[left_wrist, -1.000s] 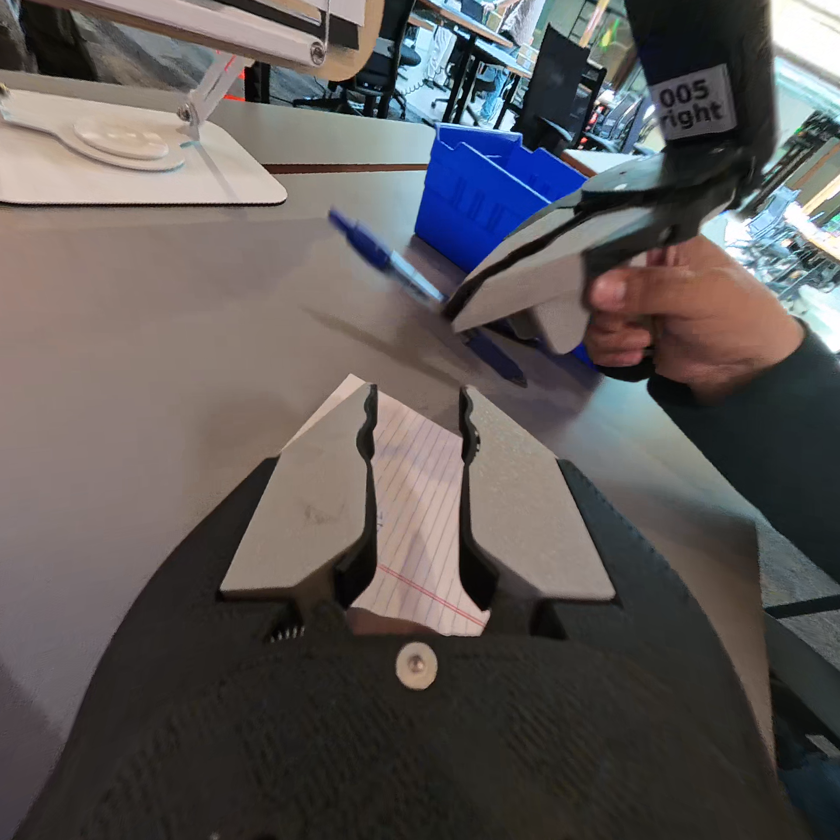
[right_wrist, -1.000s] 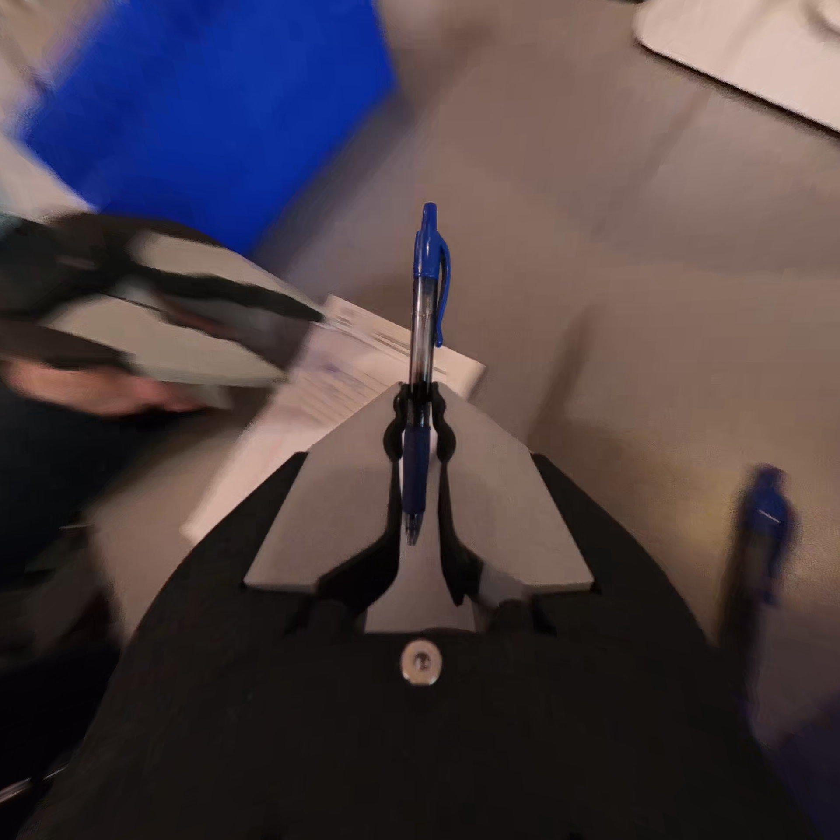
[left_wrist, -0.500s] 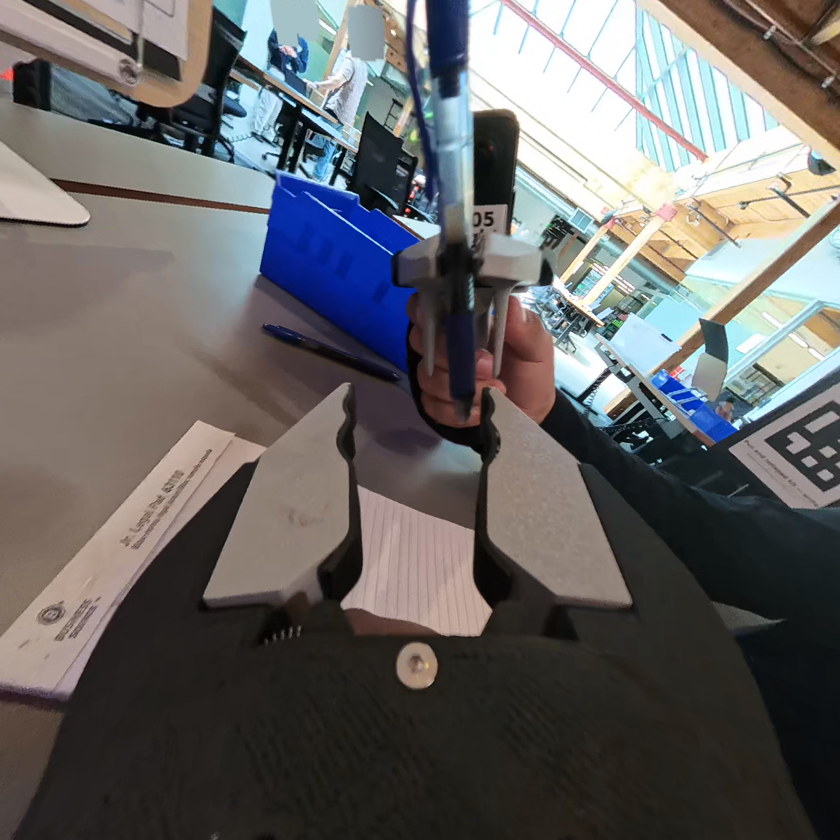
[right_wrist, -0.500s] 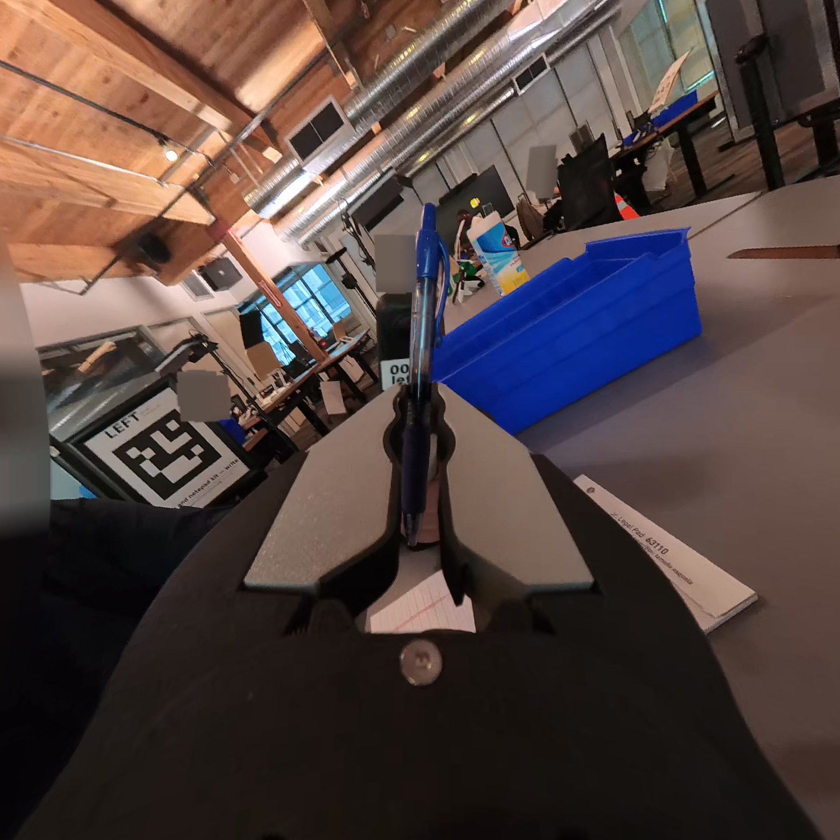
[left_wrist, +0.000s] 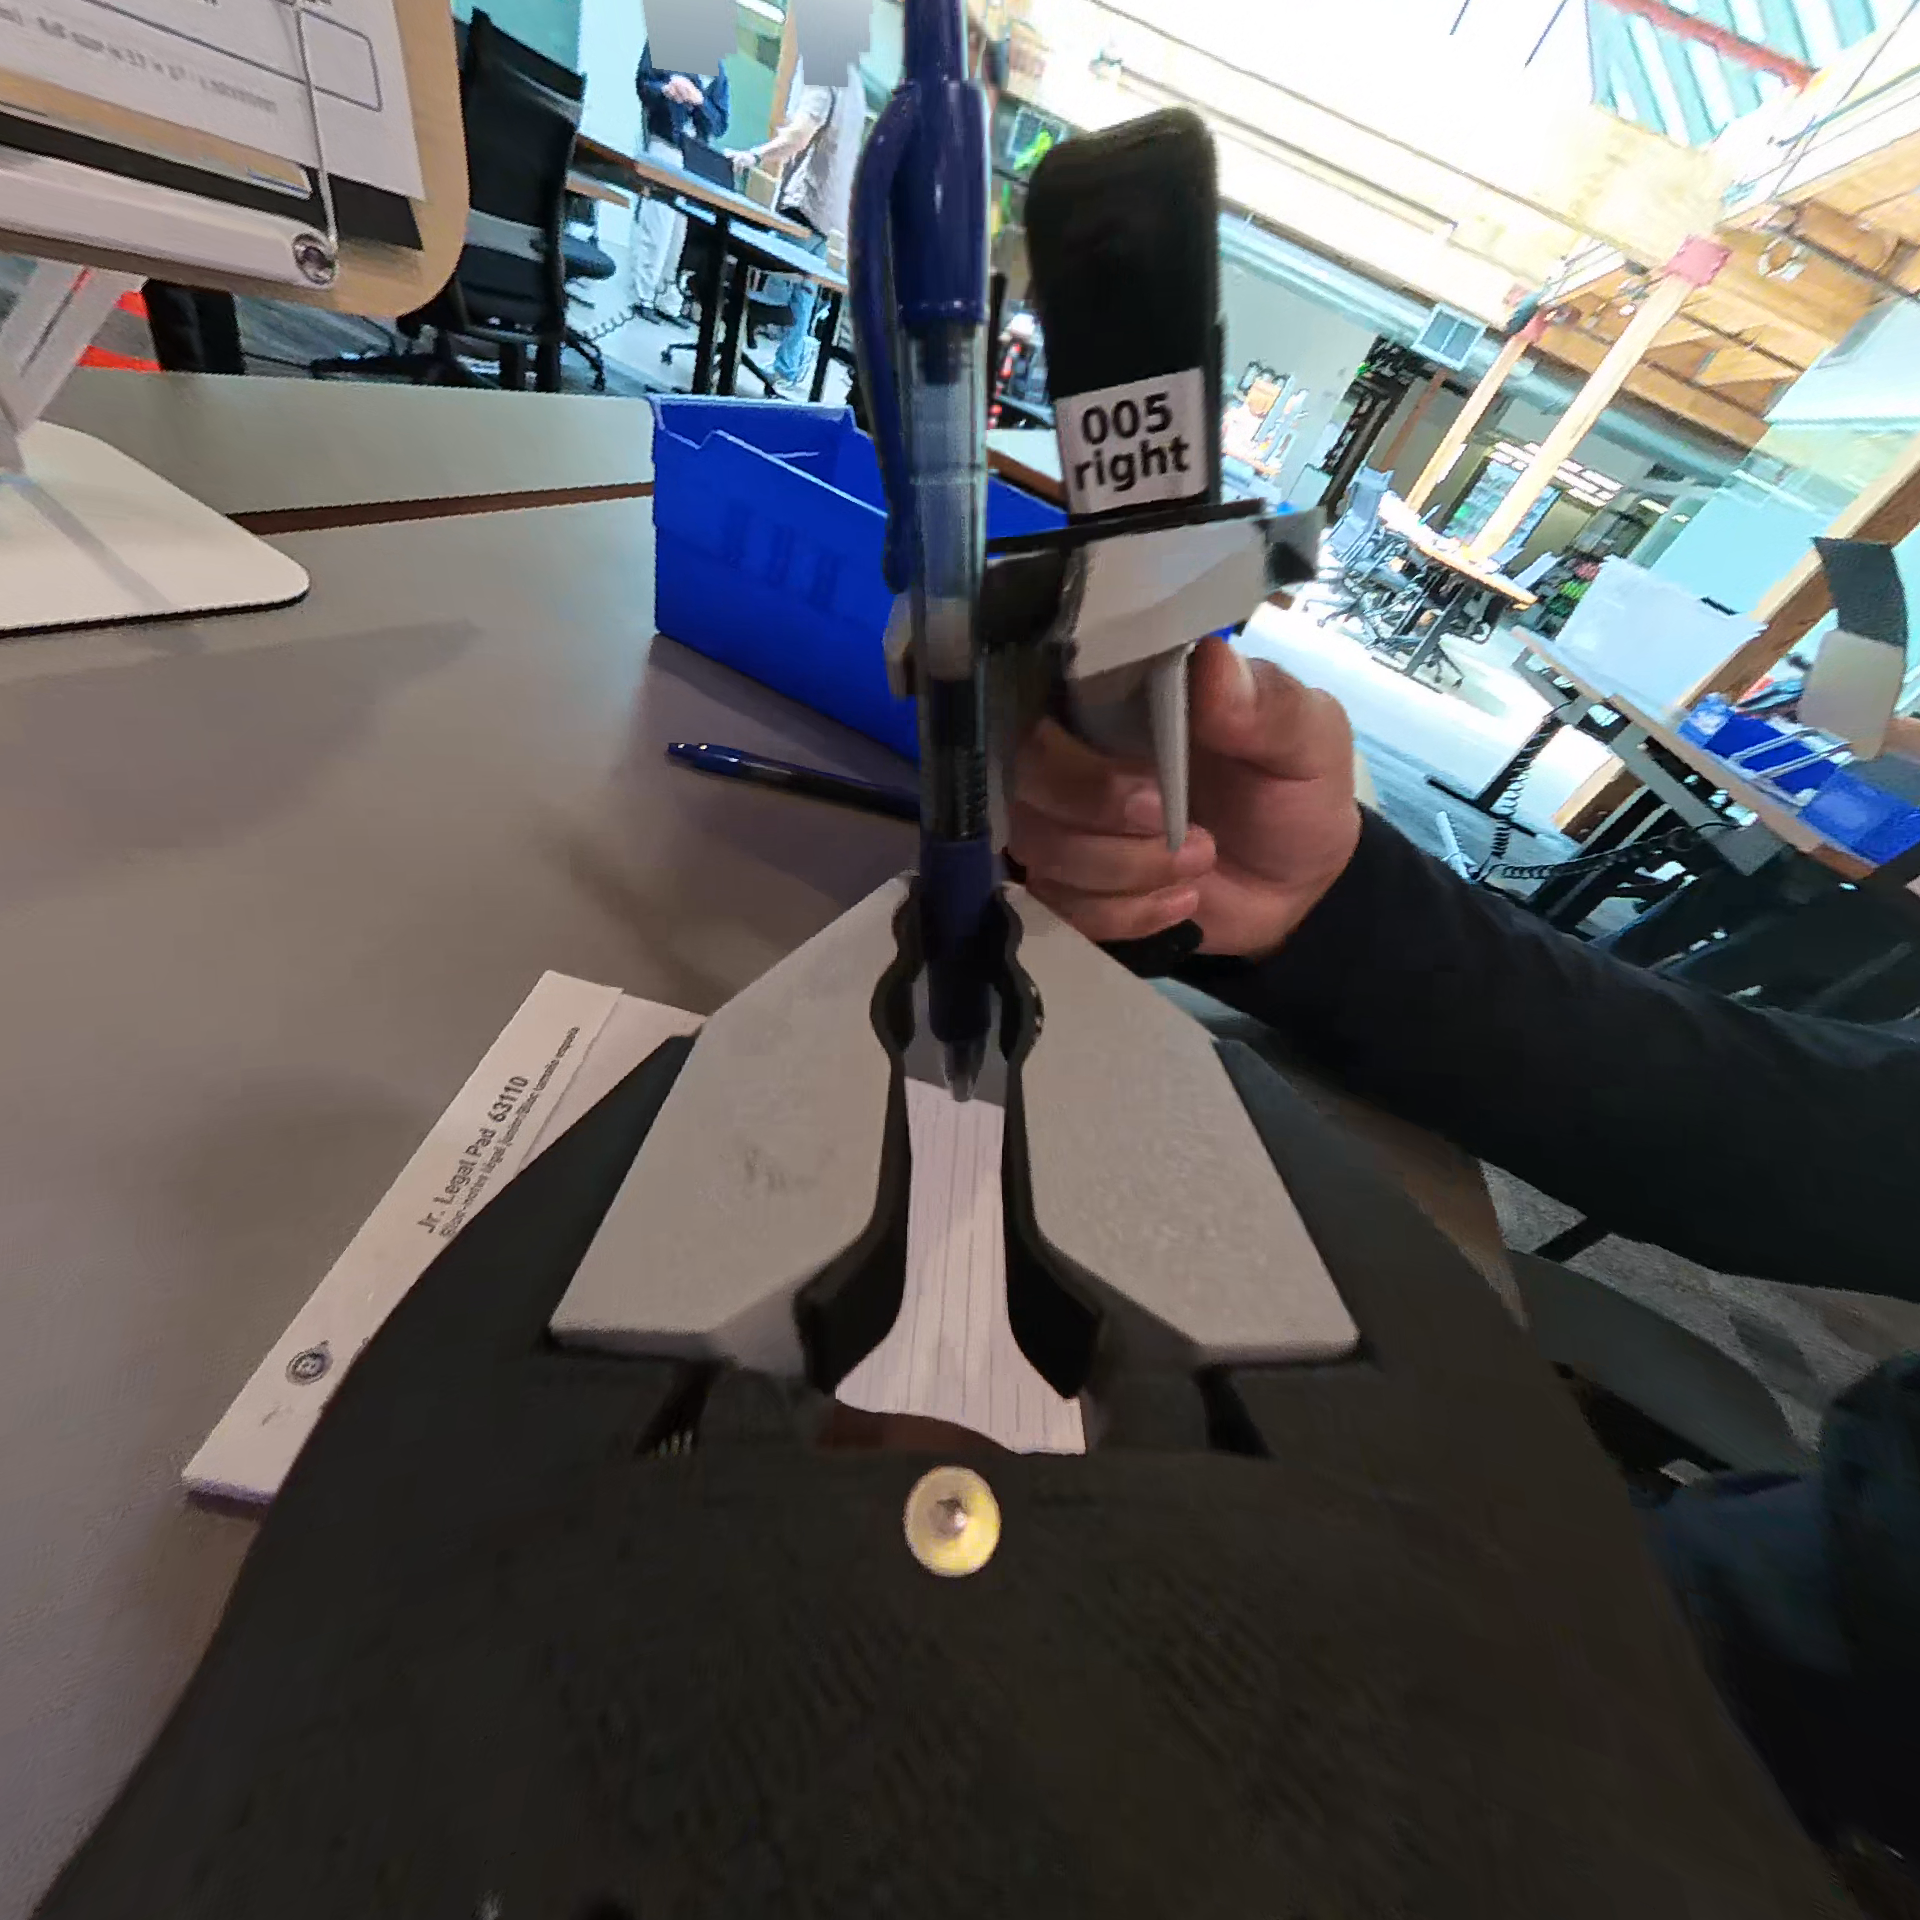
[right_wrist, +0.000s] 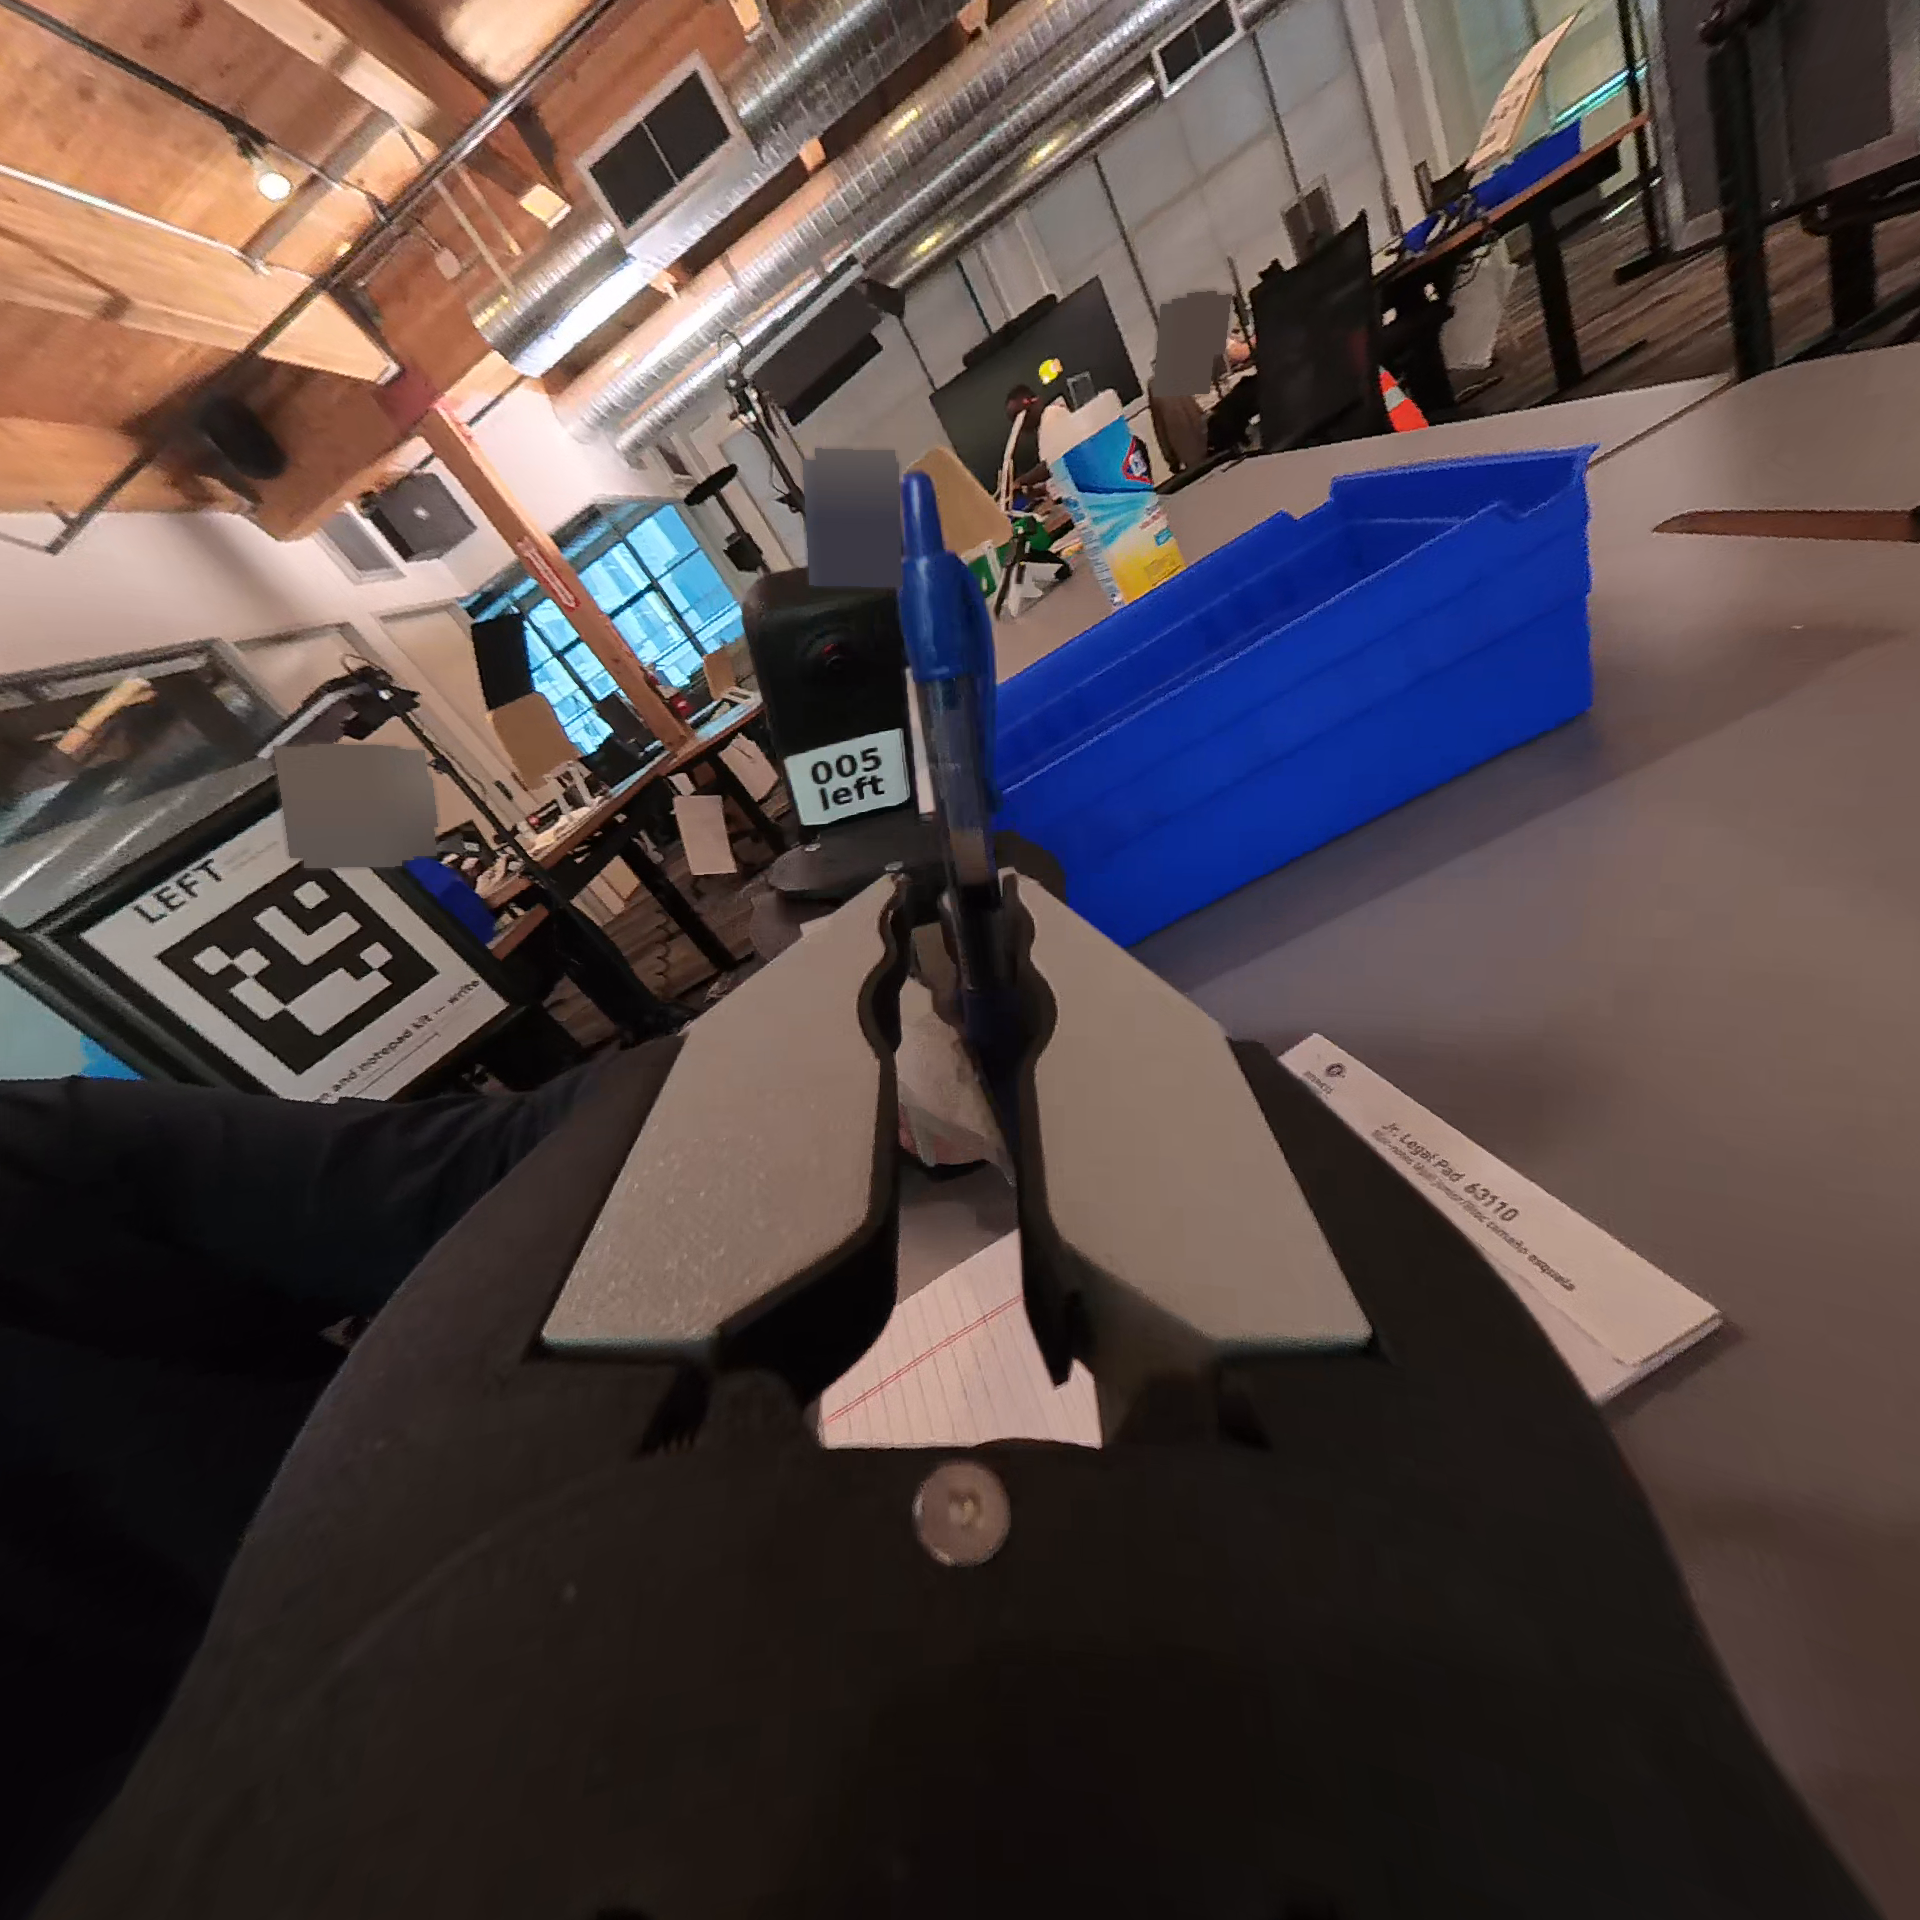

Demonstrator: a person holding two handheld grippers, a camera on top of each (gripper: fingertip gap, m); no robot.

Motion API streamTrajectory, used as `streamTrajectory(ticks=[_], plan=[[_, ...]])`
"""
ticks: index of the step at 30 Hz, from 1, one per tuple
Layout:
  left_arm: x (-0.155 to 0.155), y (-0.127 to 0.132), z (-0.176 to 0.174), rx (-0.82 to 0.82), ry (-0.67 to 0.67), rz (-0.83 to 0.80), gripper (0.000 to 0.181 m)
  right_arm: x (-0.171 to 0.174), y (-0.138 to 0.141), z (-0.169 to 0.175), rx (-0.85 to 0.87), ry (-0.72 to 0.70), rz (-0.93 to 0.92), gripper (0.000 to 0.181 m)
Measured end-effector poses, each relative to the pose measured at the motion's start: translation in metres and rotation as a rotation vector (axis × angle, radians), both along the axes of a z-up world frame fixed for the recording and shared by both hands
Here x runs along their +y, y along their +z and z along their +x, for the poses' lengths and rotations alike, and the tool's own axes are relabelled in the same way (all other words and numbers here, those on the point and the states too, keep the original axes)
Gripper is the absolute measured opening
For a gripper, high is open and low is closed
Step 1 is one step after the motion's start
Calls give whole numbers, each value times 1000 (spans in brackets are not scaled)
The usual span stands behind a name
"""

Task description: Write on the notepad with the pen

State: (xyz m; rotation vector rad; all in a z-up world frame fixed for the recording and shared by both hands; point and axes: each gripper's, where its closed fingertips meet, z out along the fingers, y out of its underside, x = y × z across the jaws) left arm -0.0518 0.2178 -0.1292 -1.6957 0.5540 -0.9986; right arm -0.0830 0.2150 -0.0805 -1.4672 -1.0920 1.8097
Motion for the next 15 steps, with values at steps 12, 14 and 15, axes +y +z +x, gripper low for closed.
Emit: streamTrajectory(ticks=[12,14,15], plan=[[1,-14,5,147,24,28,9,2,-12,-5,-72,-55,87,7],[-2,-9,7,116,6,38,11,1,-8,-3,-47,-45,66,7],[-2,-6,8,106,8,40,18,0,-6,-2,-33,-32,45,6]])
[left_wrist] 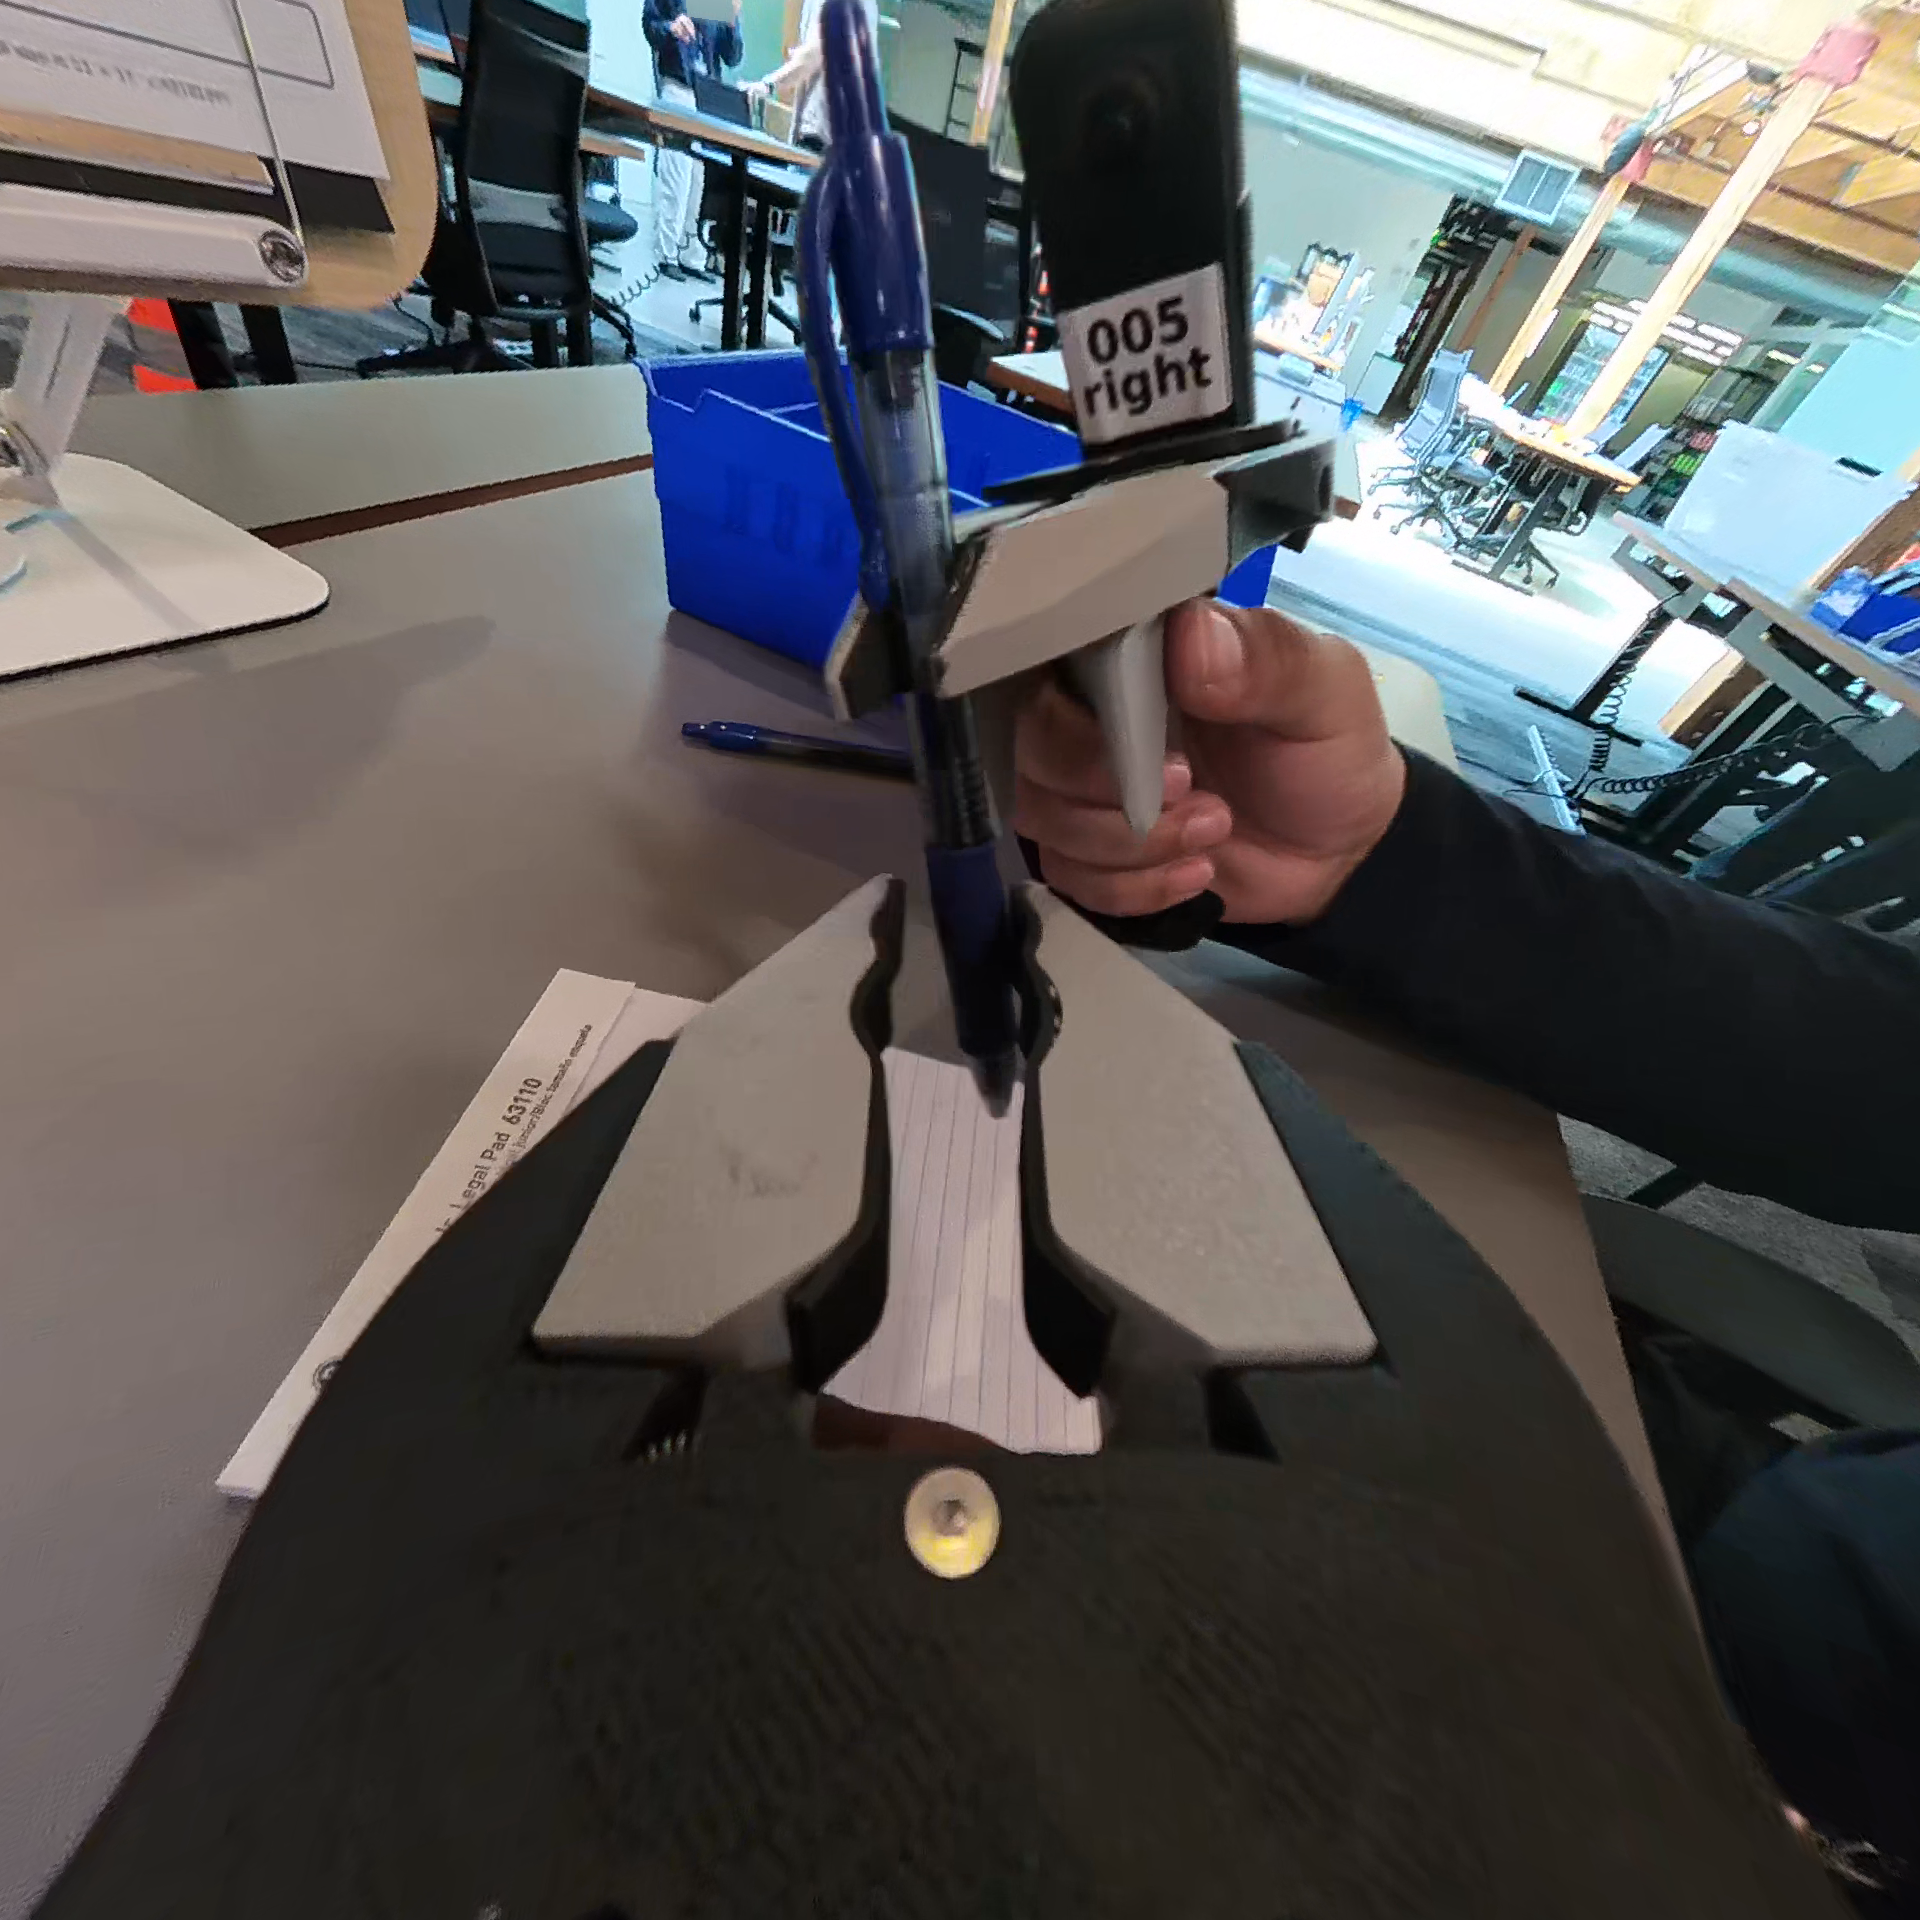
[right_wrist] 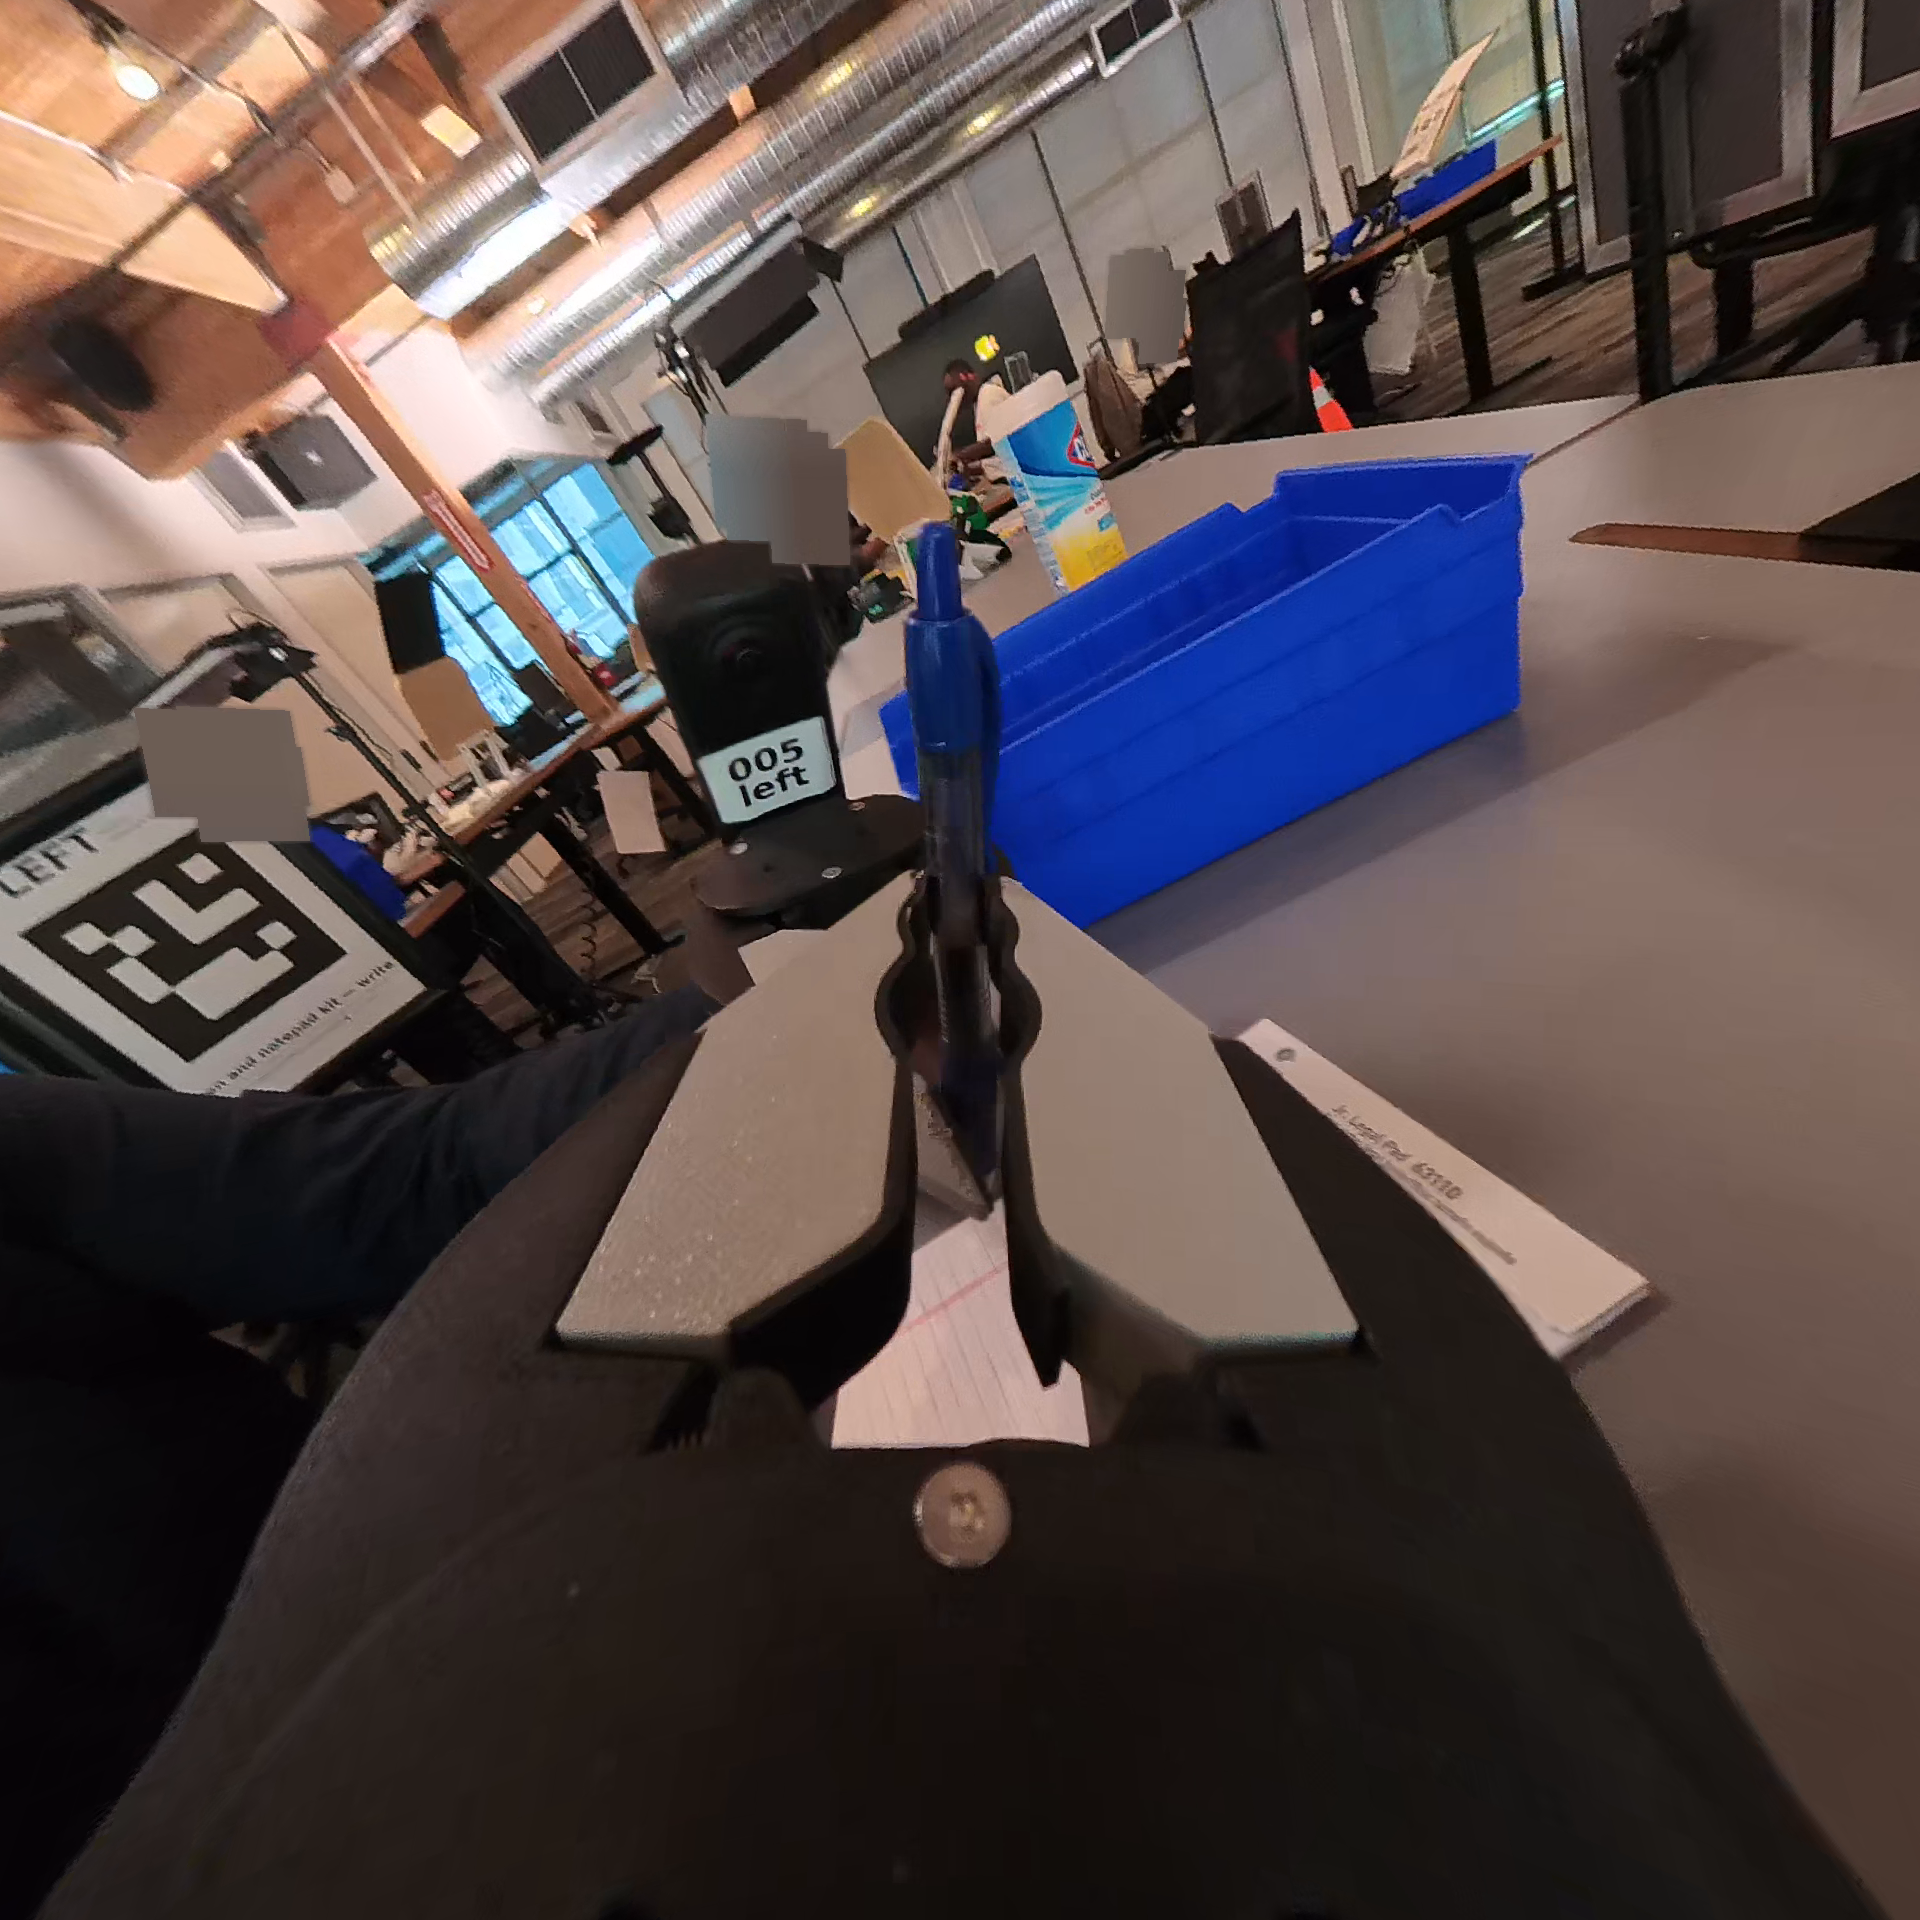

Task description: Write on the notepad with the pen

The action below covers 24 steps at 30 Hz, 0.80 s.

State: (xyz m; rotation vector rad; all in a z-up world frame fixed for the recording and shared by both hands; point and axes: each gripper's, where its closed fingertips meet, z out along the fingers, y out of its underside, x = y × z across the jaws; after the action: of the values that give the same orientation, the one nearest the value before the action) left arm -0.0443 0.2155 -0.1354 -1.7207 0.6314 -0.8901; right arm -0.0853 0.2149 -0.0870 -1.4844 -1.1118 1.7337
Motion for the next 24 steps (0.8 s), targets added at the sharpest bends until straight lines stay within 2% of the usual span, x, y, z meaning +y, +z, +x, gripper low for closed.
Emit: streamTrajectory(ticks=[2,4,5,7,10,12,19,24], plan=[[0,5,0,-15,8,12,27,-3,2,1,26,31,-38,6],[-1,8,0,-31,1,26,28,-8,3,0,37,63,-50,6],[-3,10,2,-39,-16,31,27,-11,4,-1,39,84,-50,6],[-8,13,6,-46,-47,54,9,-16,1,-3,22,102,-43,6],[-5,4,3,35,-17,52,6,-18,-4,-5,-9,106,-17,8],[-5,6,2,2,-19,31,5,-17,-2,-4,-7,94,-4,8],[-11,-5,9,35,-76,-24,5,8,43,22,255,-2,-75,12],[-9,-19,13,109,-64,-33,5,9,46,23,263,-37,-26,4]])
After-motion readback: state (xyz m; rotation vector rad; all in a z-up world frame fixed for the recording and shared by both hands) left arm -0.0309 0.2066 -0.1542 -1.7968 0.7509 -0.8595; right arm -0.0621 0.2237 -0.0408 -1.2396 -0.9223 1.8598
